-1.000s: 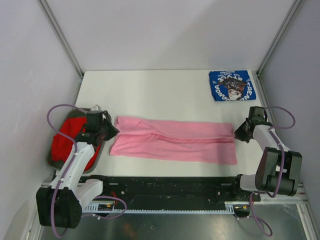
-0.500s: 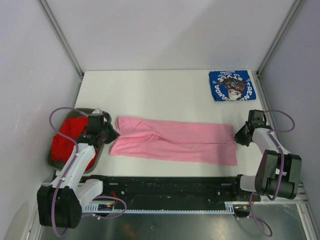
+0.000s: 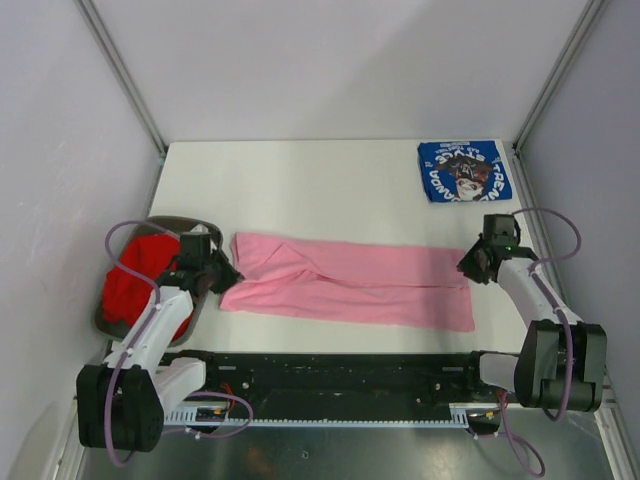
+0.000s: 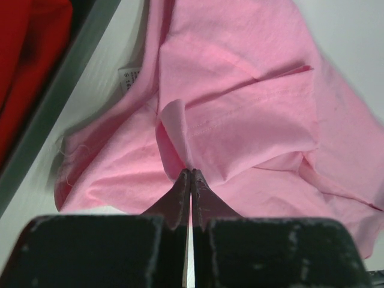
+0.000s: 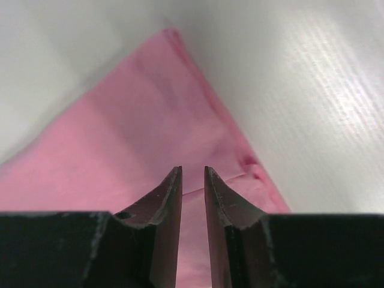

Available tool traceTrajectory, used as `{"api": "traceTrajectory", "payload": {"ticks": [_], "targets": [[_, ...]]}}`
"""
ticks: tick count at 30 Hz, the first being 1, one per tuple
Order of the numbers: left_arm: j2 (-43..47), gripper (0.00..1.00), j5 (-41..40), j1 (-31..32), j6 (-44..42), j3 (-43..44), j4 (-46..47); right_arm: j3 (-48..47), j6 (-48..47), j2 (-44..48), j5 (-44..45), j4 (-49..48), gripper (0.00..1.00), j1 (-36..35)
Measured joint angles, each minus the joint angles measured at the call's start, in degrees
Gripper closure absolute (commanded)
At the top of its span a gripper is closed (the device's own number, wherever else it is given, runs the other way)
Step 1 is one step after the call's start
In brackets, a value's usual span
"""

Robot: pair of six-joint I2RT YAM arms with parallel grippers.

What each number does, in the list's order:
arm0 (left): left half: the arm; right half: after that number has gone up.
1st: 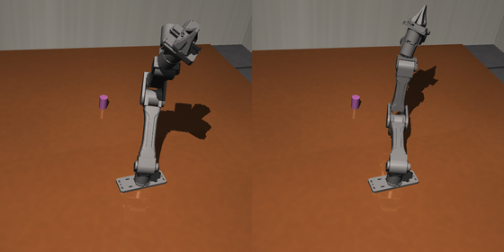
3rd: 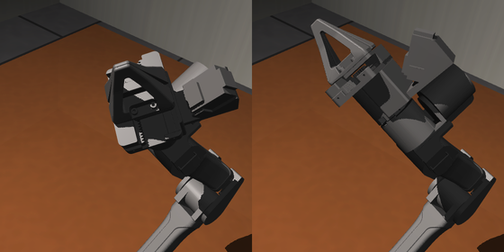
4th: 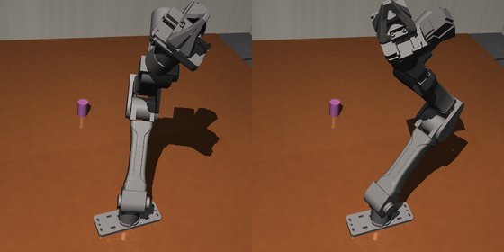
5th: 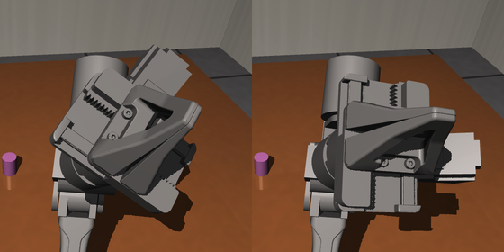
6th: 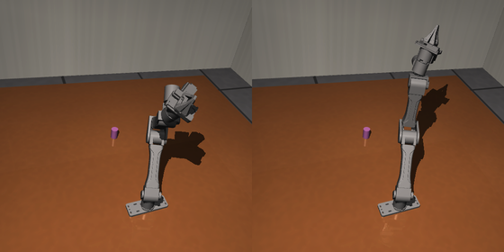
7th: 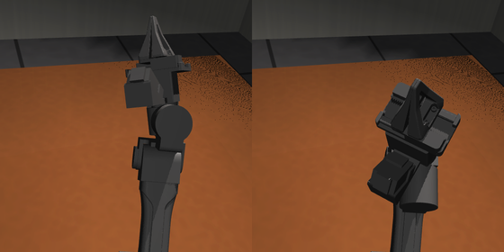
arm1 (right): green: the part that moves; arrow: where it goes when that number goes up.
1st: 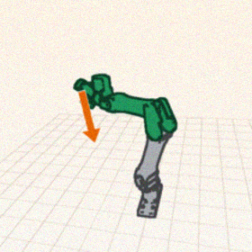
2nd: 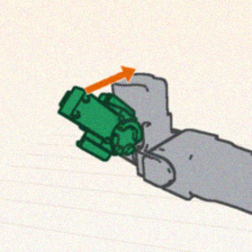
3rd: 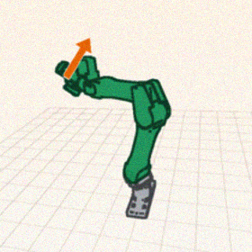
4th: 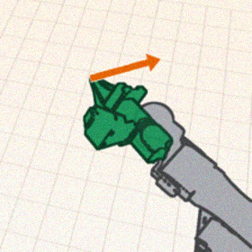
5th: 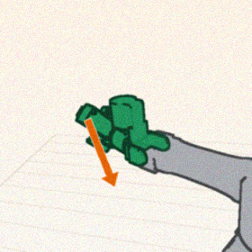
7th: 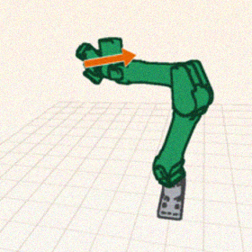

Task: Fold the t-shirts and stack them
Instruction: Fold the other side of the tshirt into a rectangle

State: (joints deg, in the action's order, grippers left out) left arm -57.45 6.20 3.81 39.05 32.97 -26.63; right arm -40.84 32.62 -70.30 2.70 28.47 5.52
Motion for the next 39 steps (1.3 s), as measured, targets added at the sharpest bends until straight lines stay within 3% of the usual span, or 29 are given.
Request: {"api": "traceTrajectory", "payload": {"ticks": [7,18,29,39], "targets": [[-1.8,1.0,0.4,0.0,3.2,-3.2,0.3,-3.6,4.0,-2.8,1.0,-1.2,0.76,-14.5],[-3.7,1.0,0.5,0.2,5.9,-5.8,0.4,-15.5,5.1,-18.4,-0.5,-9.1,0.76,-36.6],[-0.8,1.0,2.1,0.6,4.4,-4.5,0.3,-32.6,-3.5,-34.2,-7.6,-14.3,0.7,-45.8],[-5.5,1.0,1.9,0.7,6.0,-5.9,0.3,-51.8,-12.2,-50.1,-9.6,-10.6,0.61,-53.3]]}}
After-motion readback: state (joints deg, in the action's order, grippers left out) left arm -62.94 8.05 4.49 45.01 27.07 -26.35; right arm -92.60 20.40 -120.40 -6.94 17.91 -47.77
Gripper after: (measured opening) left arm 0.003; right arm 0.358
